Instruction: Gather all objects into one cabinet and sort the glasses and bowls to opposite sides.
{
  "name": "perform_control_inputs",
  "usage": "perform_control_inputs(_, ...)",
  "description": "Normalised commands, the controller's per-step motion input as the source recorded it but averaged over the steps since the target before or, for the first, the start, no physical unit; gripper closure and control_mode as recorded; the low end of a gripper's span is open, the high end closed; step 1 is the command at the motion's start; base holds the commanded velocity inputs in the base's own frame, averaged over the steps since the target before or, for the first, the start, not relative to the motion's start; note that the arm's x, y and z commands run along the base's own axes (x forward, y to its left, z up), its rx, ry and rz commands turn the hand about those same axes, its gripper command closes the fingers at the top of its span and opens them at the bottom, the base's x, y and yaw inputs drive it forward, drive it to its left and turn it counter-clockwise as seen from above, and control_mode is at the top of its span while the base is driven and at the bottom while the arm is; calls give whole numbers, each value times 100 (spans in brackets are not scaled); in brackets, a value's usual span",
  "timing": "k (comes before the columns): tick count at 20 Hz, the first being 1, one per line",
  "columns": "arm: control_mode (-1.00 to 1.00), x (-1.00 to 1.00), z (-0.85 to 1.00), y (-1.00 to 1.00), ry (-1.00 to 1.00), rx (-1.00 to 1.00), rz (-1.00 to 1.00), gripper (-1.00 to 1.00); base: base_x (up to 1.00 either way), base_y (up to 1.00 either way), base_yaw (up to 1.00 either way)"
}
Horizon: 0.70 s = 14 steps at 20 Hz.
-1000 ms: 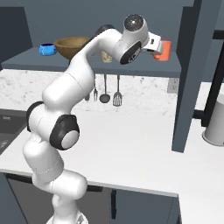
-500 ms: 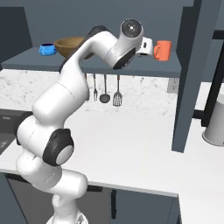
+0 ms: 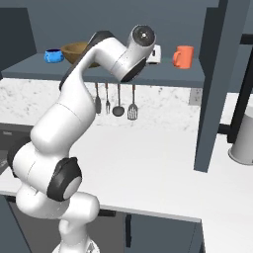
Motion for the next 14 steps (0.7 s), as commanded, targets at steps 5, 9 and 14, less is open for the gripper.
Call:
perform_control_inputs(5, -100, -1, 0, 9, 0, 0, 5, -100, 0, 0, 0)
perform_control_inputs(9, -100, 5, 0, 5, 0, 0, 0, -100, 0, 0, 0)
perform_control_inputs(14, -100, 2, 0, 11, 0, 0, 1, -100, 0, 0, 0)
